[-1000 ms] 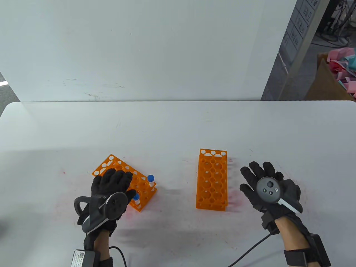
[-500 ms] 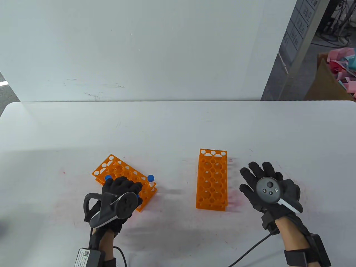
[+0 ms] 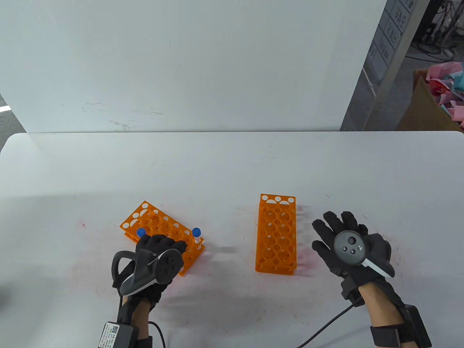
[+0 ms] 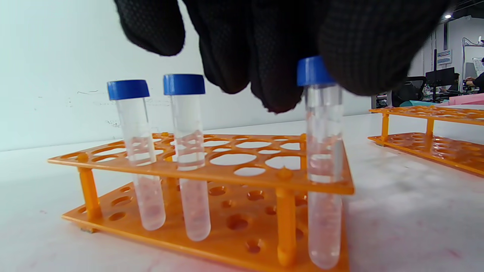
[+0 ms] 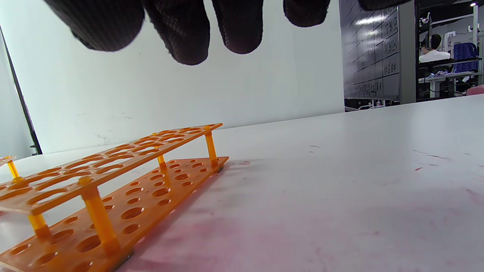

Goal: Transfer 4 test tubes between racks (Left hand only)

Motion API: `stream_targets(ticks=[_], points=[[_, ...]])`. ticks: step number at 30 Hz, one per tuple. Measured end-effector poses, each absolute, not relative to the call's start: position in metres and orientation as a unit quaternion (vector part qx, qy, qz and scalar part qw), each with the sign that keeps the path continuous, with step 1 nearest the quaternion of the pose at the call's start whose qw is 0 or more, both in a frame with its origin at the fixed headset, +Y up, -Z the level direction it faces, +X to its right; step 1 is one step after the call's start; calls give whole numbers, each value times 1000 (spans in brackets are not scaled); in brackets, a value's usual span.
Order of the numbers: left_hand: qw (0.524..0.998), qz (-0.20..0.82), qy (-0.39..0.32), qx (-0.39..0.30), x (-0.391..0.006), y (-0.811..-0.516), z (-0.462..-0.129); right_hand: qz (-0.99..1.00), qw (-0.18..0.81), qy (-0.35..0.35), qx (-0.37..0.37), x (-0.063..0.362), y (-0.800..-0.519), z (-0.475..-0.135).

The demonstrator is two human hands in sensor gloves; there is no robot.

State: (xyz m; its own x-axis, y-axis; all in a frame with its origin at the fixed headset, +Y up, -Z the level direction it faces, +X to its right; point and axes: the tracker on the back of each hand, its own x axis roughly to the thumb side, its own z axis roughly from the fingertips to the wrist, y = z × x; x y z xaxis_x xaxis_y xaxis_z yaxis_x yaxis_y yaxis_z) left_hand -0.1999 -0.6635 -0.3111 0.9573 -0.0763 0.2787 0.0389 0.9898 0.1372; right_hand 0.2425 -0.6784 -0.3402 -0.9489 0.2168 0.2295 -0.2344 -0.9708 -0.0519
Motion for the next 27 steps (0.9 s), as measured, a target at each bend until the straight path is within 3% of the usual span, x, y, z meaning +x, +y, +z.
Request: stream_targets(ticks=[27], points=[[980,25,-137,144,-206,-638,-298,986,122,-33,111,244,-678,-340]])
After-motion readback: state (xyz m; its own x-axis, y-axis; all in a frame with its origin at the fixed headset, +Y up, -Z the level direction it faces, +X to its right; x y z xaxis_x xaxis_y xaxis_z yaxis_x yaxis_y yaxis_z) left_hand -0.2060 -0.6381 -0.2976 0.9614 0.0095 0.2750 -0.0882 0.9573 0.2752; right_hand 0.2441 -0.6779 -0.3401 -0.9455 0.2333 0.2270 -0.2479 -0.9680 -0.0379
